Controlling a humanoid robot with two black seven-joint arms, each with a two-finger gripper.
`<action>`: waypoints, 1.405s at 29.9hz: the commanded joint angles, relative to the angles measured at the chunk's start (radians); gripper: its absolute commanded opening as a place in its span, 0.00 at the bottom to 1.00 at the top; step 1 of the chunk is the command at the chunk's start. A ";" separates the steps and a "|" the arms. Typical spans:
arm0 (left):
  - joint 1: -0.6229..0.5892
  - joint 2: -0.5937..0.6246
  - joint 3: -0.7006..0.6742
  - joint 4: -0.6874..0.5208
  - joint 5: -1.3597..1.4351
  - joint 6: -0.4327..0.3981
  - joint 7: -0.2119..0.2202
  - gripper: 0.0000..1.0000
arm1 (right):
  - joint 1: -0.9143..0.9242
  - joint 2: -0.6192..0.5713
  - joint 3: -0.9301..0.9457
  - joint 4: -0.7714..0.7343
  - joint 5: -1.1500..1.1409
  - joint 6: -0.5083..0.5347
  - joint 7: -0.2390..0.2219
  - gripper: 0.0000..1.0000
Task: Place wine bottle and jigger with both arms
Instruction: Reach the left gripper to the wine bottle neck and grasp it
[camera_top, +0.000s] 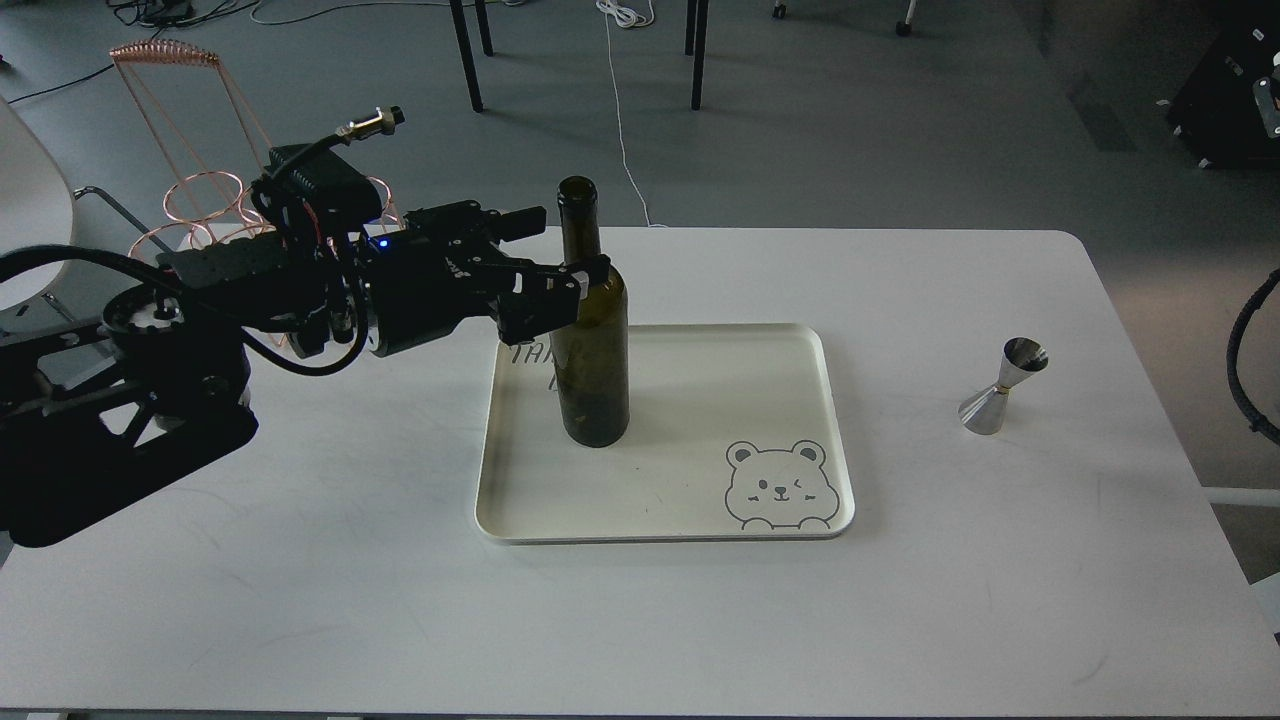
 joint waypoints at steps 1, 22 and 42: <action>-0.003 -0.022 0.001 0.011 0.001 0.006 0.000 0.84 | 0.000 0.000 0.000 0.001 0.000 0.000 0.000 0.98; -0.006 -0.054 -0.004 0.036 0.001 0.008 0.015 0.45 | -0.006 0.003 -0.006 0.001 0.000 0.000 0.000 0.98; -0.009 -0.053 -0.002 0.036 0.000 0.008 0.017 0.29 | -0.005 0.002 -0.006 0.001 0.000 0.000 0.001 0.98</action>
